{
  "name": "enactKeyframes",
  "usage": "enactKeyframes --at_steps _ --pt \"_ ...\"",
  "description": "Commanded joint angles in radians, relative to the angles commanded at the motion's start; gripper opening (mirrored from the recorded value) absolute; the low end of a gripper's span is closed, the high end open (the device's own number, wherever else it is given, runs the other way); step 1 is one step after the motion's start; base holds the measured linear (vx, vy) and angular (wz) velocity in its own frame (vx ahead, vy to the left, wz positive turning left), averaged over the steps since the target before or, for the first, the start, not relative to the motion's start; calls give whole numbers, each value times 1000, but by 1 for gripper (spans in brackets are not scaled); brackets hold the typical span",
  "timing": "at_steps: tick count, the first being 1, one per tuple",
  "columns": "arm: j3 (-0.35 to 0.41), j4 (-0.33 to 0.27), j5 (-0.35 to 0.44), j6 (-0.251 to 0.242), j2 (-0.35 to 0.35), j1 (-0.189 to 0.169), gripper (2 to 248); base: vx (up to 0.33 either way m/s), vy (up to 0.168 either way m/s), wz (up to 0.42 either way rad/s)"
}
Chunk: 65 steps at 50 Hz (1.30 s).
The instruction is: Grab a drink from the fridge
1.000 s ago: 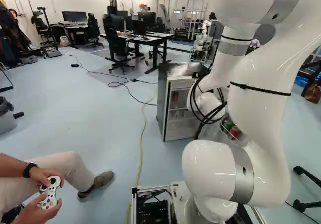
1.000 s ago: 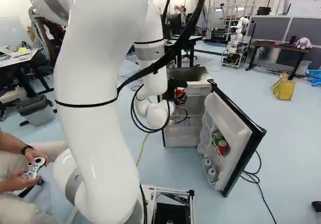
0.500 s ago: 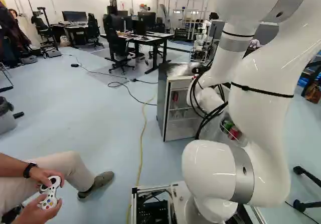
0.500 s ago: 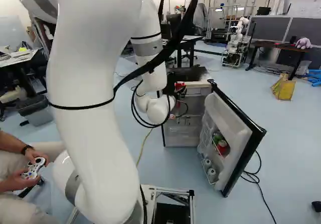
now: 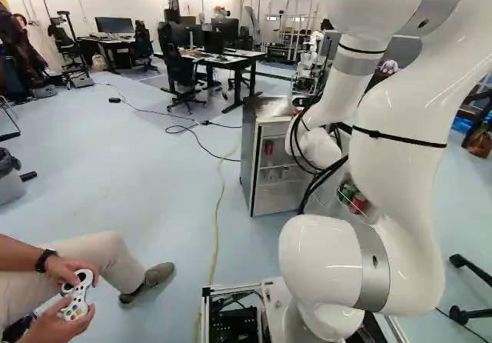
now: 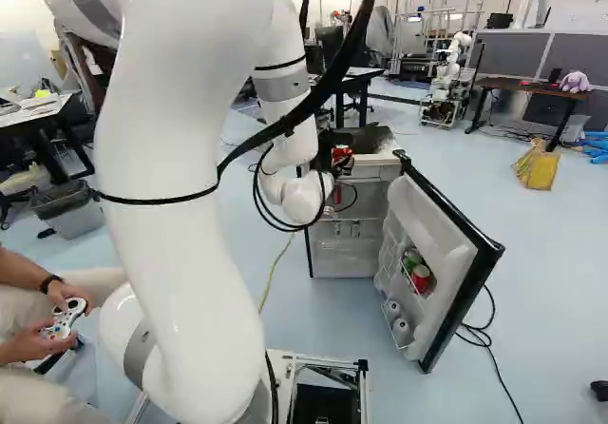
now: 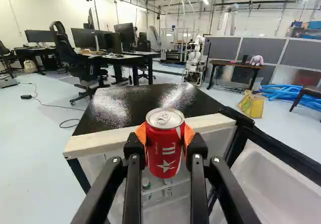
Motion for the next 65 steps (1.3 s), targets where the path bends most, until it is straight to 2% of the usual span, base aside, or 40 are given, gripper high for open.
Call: enactKeyframes --at_steps 65 --pt "-238 0 -44 0 -152 40 91 0 0 0"
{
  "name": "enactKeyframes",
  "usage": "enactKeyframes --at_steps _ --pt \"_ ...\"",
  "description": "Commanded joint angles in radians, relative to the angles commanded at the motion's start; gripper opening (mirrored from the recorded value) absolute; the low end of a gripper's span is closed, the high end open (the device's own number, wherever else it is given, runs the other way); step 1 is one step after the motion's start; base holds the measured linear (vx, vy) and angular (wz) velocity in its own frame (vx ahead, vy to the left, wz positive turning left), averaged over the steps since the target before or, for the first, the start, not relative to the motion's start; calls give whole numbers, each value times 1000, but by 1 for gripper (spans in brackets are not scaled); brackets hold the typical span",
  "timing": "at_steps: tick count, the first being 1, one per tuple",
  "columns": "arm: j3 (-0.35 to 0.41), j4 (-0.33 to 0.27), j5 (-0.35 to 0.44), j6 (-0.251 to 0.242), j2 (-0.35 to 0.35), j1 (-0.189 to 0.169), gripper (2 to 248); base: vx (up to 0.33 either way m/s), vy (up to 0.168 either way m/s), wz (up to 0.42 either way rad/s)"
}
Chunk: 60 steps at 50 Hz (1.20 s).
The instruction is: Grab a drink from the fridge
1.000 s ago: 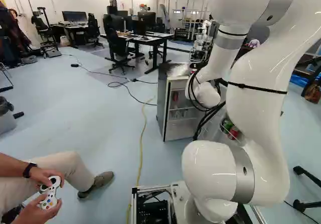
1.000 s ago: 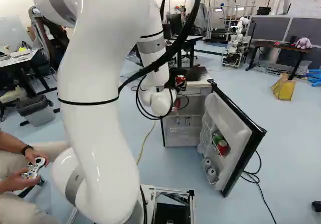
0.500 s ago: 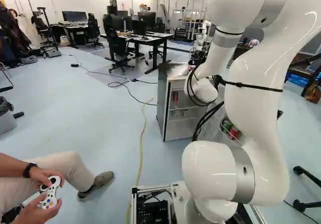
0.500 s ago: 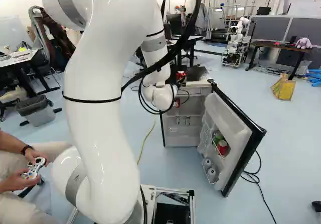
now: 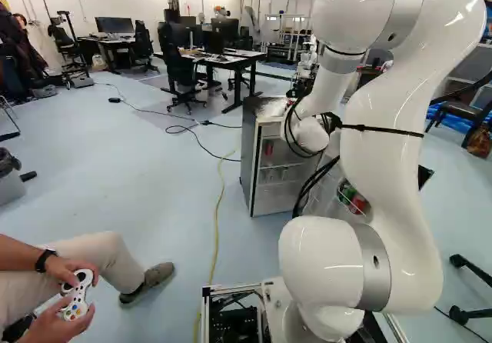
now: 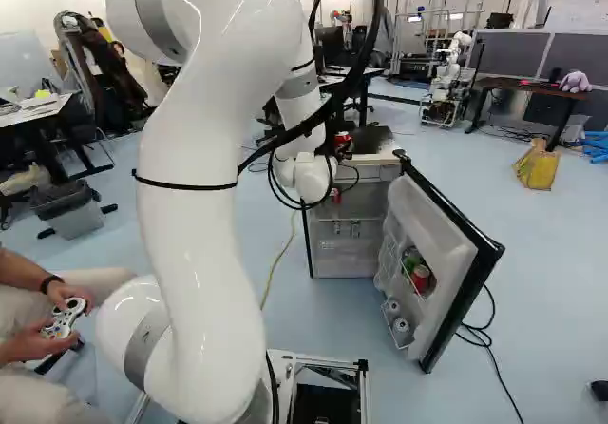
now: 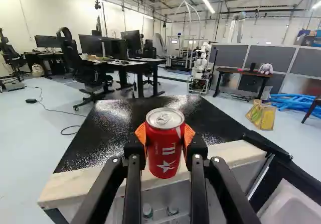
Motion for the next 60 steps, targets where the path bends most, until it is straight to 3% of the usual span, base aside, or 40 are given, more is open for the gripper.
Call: enactKeyframes --at_steps 18,37,38,43,44,48,49,53,54,60 --pt "-62 0 -28 0 -47 8 91 0 0 0" --pt "-69 0 -30 0 -52 9 101 0 0 0" --pt "-69 0 -30 0 -52 9 132 0 0 0" --pt "-69 0 -30 0 -52 9 132 0 0 0" --pt "-69 0 -30 0 -52 9 166 0 0 0" --pt "-69 0 -30 0 -52 9 166 0 0 0" --pt "-69 0 -30 0 -52 9 202 0 0 0" --pt "-63 0 -30 0 -48 9 202 0 0 0" --pt "-61 0 -30 0 -46 8 239 0 0 0" --pt "-37 0 -30 0 -28 6 247 0 0 0"
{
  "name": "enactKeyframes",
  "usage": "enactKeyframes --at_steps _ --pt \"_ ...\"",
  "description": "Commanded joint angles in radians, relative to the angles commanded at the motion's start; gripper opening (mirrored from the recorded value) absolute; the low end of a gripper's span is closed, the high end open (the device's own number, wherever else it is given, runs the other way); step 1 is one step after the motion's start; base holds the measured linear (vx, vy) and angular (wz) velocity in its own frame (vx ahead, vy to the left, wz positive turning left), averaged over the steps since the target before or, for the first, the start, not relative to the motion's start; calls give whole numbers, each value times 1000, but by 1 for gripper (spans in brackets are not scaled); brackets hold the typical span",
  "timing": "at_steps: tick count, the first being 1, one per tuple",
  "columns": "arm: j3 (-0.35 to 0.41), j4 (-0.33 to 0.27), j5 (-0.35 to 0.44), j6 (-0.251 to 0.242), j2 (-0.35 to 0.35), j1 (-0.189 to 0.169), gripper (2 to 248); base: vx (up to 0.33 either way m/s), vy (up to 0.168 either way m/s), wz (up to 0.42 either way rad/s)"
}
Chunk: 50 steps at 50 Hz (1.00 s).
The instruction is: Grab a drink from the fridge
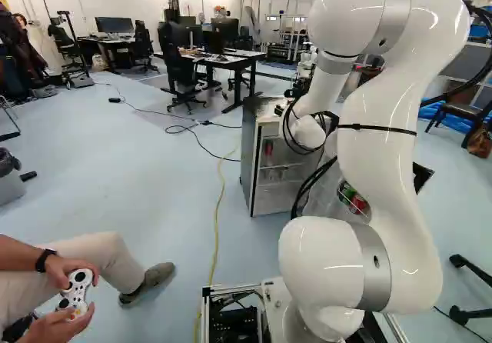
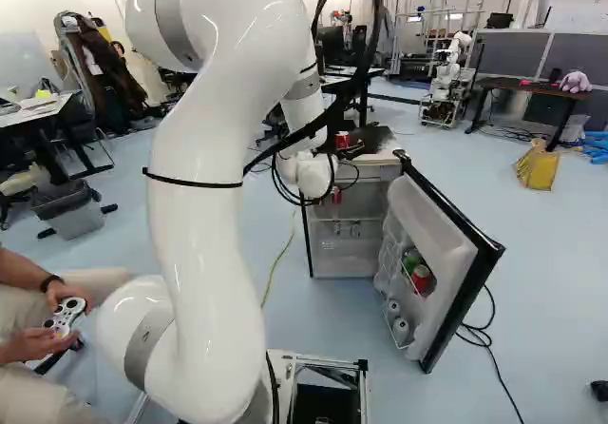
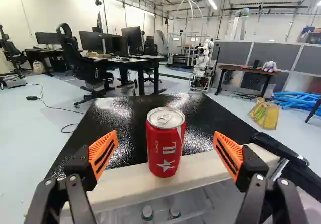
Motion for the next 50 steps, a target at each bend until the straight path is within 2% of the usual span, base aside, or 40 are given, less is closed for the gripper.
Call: enactKeyframes --at_steps 15,32,50 --pt "82 0 0 0 64 -7 247 0 0 0" --pt "177 0 -3 0 170 -23 247 0 0 0" --pt "235 20 -87 0 258 -71 247 0 0 0"
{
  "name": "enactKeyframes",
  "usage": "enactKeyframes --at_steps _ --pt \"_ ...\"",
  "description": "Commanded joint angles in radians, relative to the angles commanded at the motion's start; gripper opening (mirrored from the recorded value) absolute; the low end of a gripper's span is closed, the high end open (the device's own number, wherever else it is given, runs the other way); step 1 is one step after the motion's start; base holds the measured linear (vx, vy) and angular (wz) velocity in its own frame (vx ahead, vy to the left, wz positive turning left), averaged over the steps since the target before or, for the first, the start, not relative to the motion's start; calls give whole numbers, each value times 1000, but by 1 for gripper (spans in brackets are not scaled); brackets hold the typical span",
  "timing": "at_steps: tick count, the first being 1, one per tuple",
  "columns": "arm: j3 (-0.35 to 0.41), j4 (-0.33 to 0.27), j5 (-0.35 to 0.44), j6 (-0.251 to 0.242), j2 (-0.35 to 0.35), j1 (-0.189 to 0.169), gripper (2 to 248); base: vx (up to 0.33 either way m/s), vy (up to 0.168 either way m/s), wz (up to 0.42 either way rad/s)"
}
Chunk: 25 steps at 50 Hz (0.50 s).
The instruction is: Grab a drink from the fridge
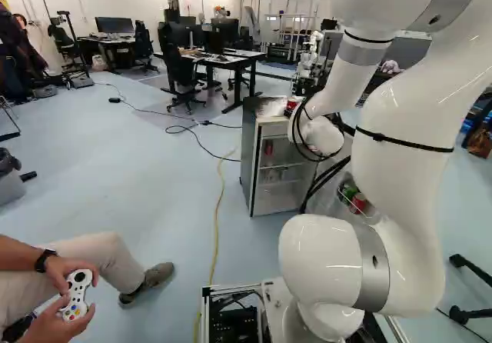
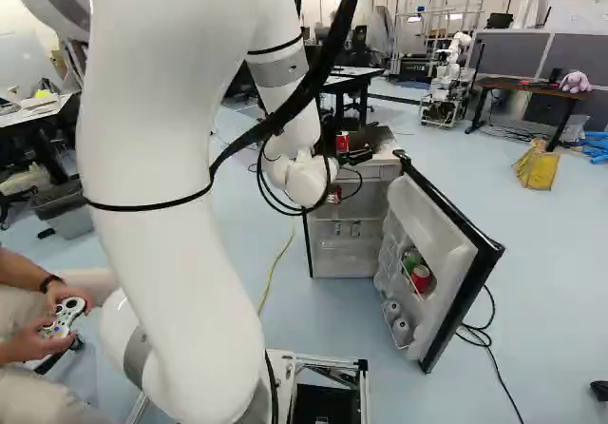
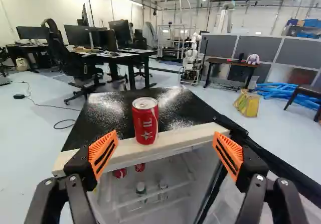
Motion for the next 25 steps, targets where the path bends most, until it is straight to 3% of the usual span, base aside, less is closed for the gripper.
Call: enactKeyframes --at_steps 25 --pt "-4 40 -162 0 53 -81 247 0 0 0"
